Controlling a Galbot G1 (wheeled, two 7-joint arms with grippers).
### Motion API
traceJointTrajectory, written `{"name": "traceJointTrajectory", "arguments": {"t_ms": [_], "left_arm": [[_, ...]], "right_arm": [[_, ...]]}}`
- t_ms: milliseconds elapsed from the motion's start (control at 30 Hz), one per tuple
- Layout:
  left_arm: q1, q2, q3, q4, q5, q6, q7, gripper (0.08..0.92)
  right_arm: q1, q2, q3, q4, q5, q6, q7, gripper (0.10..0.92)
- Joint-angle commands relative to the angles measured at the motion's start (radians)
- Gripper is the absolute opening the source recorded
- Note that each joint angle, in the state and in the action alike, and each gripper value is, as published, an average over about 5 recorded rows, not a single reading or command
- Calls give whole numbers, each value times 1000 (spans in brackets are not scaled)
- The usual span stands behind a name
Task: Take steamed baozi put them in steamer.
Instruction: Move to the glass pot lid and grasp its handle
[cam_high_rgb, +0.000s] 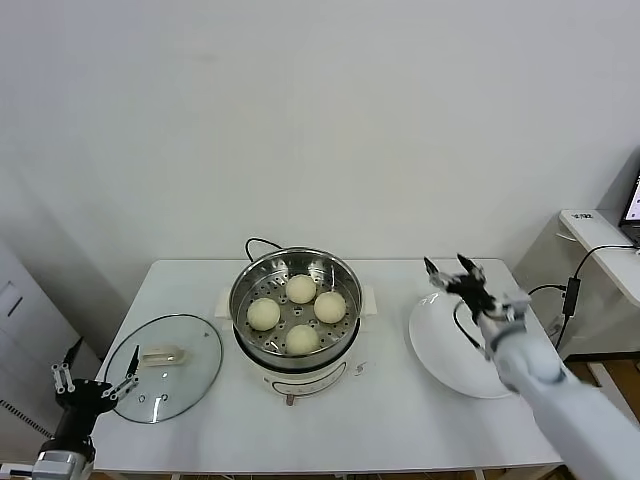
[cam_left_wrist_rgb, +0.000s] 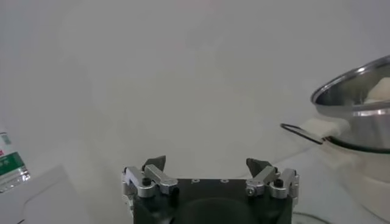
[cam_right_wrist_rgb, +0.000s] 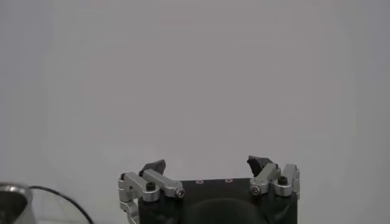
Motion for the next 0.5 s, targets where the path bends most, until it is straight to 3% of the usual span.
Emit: {"name": "traceJointTrajectory", "arguments": {"t_ms": [33,267,500], "left_arm": [[-18,16,-21,125,251,-211,-9,823],[-40,101,-32,324,590,-413,-104,823],[-97,150,14,391,918,-427,-245,823]], "right_arm": [[-677,145,531,296,-141,27,-34,823],[-826,242,632,403,-149,3,-64,823],[-842,302,630,434,-190,-11,-67,823]]}}
